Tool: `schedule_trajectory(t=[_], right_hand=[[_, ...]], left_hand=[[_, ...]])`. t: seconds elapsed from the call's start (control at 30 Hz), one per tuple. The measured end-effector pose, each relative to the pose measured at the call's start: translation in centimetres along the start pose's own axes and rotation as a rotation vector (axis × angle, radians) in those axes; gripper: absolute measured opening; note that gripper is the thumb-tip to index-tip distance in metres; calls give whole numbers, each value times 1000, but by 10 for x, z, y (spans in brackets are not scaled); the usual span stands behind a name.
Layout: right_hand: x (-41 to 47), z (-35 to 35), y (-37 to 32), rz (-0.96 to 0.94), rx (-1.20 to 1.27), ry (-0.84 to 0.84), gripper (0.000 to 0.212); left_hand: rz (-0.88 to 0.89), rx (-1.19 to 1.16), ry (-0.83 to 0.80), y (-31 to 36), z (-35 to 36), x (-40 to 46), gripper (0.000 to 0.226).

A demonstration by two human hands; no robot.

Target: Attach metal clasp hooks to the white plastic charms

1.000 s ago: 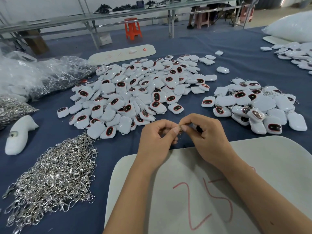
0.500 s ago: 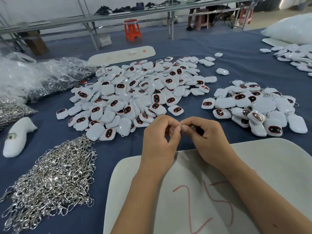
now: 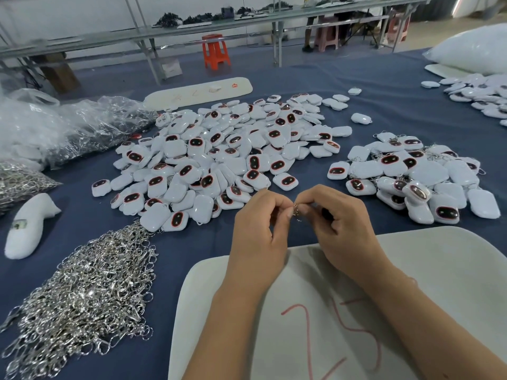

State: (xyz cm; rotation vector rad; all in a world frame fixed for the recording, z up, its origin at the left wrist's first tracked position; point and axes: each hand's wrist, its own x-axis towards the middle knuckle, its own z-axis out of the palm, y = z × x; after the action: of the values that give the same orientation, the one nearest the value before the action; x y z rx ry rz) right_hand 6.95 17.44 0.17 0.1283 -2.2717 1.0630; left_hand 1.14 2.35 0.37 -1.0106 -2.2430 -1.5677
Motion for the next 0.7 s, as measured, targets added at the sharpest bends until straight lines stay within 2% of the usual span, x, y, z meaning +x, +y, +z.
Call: schedule_trajectory(t=[0.13,0.23,0.7], right_hand=[[2,-4,2,-108,-238,1,18],[3,-6,2,-152,-321,-7,16],[6,-9,-1,-220,-387,-38,17]], left_hand=[[22,59,-5,0,-1,-1,15],[17,73,-4,-1,-1,-2,16],[-64,-9,32,-2,0,-3,20]])
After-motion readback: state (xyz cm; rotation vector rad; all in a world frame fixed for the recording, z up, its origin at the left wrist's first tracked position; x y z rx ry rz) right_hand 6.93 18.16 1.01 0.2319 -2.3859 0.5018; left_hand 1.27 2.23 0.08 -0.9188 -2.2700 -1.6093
